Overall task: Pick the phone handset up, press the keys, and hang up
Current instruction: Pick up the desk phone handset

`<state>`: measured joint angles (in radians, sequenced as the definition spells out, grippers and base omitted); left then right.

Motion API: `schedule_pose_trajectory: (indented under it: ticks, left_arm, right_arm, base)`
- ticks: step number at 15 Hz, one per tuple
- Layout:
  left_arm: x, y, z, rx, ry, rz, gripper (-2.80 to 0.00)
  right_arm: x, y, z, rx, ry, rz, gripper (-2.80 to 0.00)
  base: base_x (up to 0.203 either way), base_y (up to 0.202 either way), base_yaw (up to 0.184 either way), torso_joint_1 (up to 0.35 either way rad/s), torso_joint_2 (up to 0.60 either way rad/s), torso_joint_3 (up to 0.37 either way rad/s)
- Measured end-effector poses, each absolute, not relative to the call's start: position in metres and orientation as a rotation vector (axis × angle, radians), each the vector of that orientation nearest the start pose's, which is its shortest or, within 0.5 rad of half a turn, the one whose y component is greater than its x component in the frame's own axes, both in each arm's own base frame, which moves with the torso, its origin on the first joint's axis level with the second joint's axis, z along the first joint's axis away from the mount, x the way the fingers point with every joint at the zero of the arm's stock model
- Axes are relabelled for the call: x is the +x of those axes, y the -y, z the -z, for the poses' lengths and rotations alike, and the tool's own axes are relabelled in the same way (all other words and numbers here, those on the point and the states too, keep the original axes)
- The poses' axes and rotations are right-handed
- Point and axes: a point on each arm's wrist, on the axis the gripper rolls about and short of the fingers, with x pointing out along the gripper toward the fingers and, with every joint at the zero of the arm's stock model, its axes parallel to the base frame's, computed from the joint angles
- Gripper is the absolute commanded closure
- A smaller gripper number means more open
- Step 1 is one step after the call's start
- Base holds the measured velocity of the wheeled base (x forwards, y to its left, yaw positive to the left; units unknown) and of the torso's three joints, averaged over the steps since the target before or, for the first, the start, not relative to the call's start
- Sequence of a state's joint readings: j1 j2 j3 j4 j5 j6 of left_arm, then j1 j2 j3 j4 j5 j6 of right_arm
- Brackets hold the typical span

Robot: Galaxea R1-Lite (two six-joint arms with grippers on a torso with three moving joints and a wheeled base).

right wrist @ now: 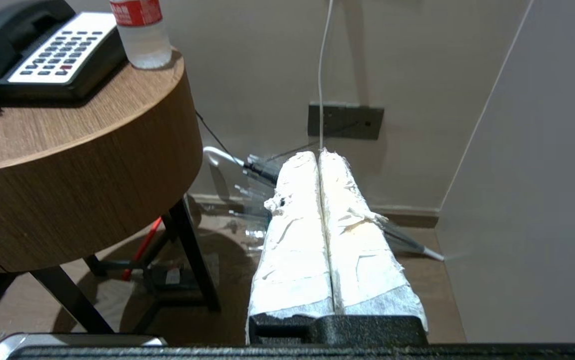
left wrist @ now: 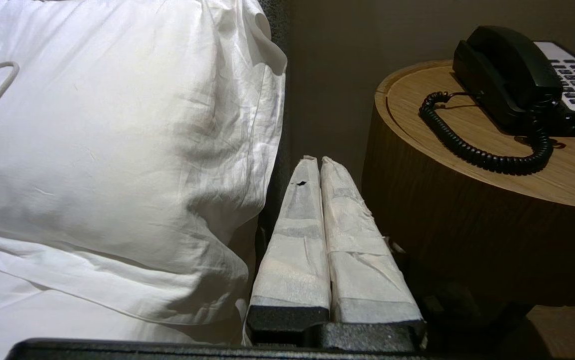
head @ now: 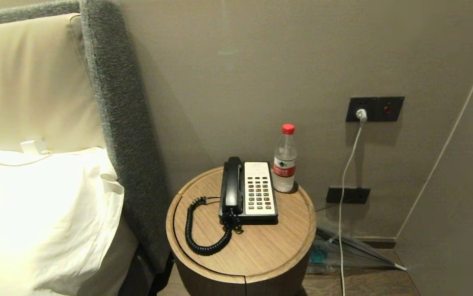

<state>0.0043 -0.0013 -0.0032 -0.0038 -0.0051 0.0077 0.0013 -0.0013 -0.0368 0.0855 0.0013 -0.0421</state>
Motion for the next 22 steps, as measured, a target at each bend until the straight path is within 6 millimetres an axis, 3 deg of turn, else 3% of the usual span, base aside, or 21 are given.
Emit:
schedule_pose_trajectory:
  ticks: [22]
  left_arm:
    - [-0.0231, 0.0002, -0.0768, 0.005, 0.009, 0.001, 0.00]
  right_arm:
    - [-0.0259, 0.0000, -0.0769, -0.042, -0.047, -0.004, 0.00]
  base:
    - [0.000, 0.000, 0.000, 0.002, 0.00, -0.196]
